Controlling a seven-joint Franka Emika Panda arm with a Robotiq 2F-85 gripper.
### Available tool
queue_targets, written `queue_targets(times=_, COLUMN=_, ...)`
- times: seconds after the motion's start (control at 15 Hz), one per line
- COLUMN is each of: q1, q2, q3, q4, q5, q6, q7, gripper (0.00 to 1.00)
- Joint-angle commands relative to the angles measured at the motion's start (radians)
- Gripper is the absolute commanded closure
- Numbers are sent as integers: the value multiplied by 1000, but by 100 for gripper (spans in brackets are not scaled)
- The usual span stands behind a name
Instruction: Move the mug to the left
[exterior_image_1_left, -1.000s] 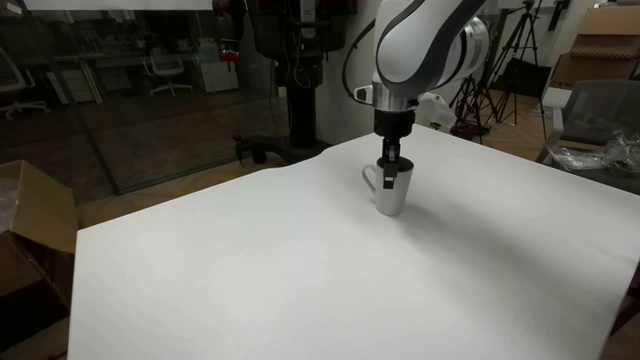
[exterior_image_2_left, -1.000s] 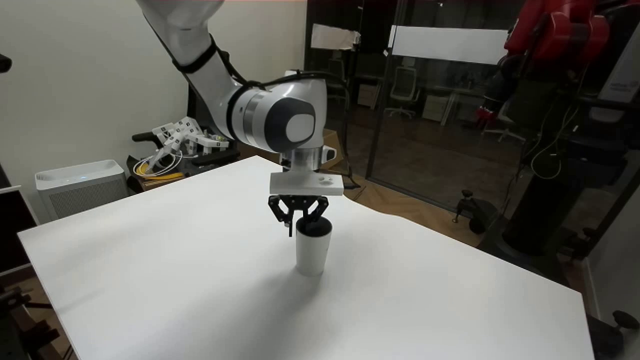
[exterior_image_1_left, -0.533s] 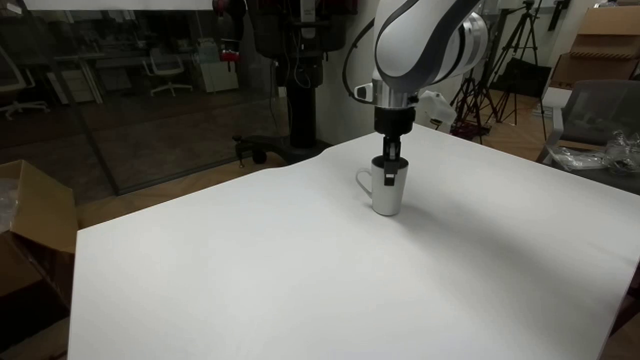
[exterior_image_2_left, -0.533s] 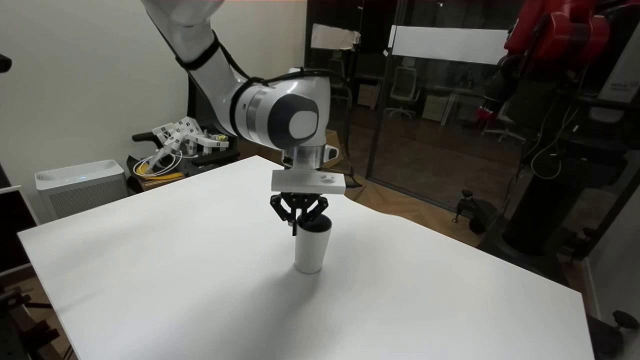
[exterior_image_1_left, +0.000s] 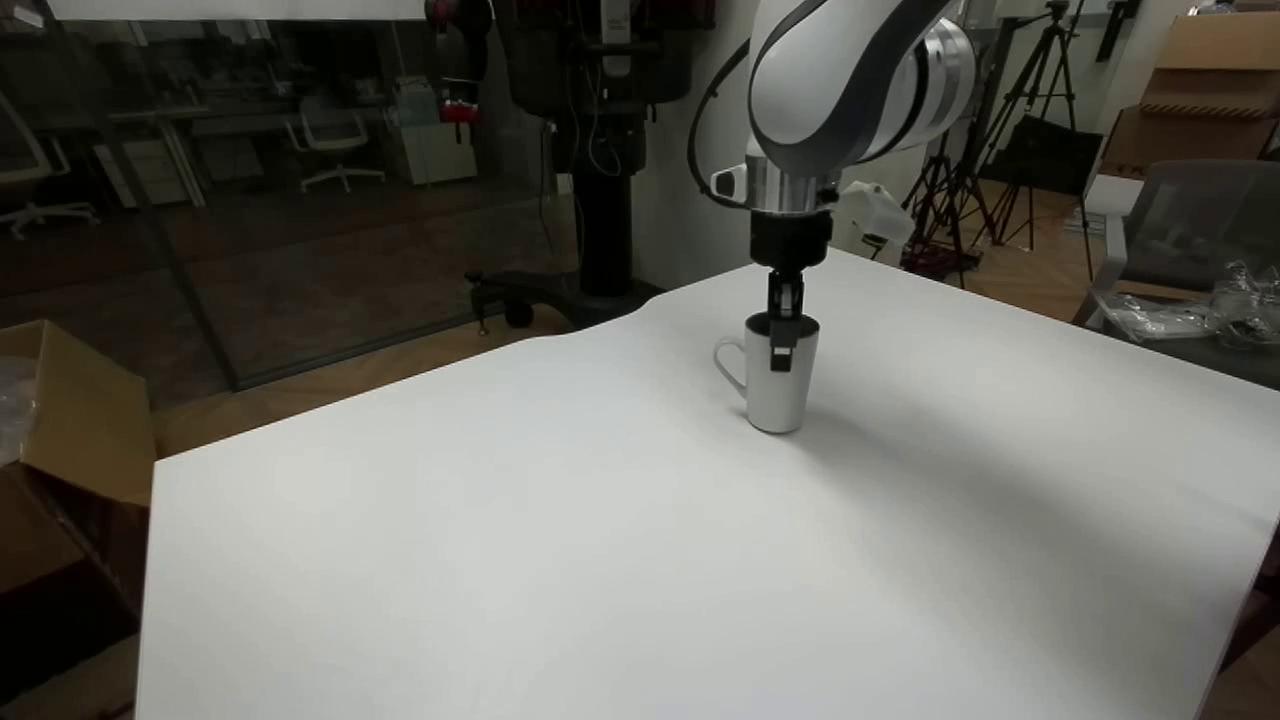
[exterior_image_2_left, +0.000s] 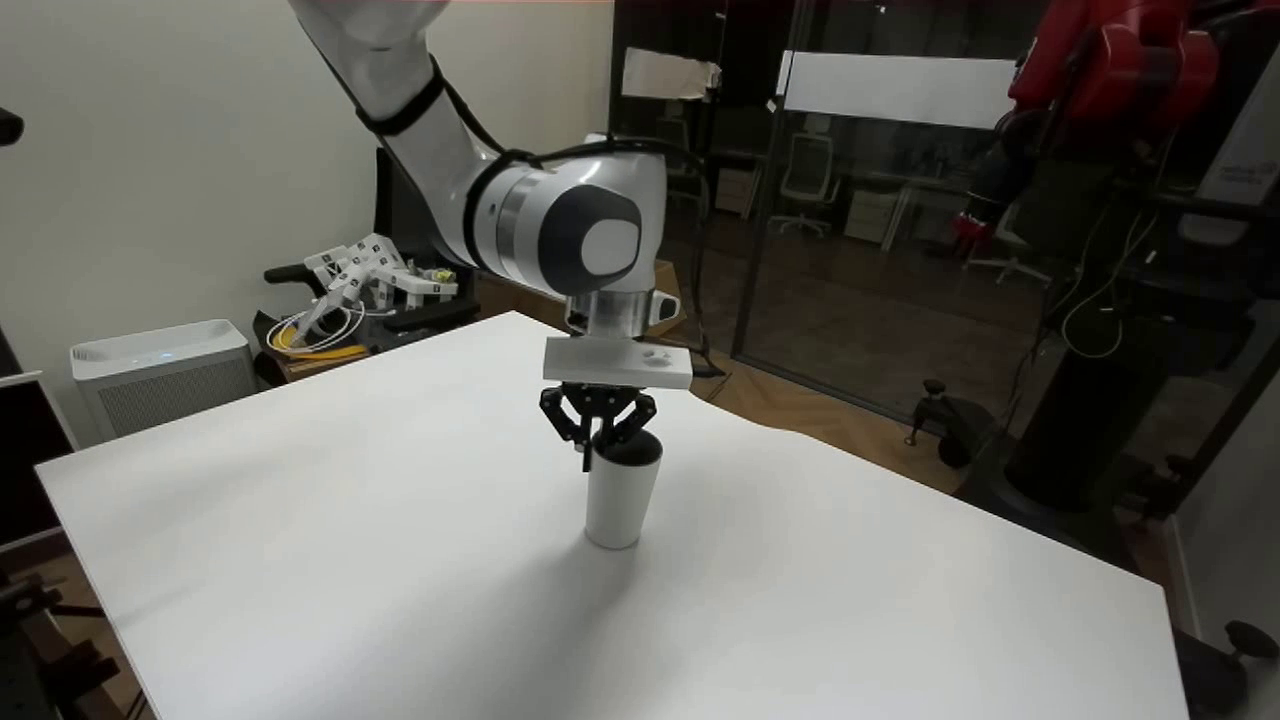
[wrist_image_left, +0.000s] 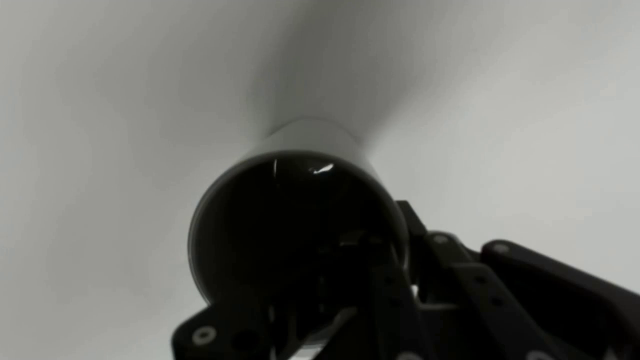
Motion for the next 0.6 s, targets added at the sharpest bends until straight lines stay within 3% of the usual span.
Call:
queue_targets(times=0.0, q1=-3, q2=1, q3=3, q4=3, q5=-2, q6=-3, q7=1, gripper=90)
queue_targets(times=0.07, q1=-3, q2=1, q3=3, q4=3, q5=-2, q6=-4, q7=1, gripper=90)
queue_targets(times=0.13, q1=5, q2=-8, q3=-4, q4=-5, q5=-15, q6=-2, q7=12, gripper=97)
queue_targets(times=0.53, q1=79, q2=-84, q3=-22, q4=-122, q5=-105, q6=82, q7=119, gripper=97)
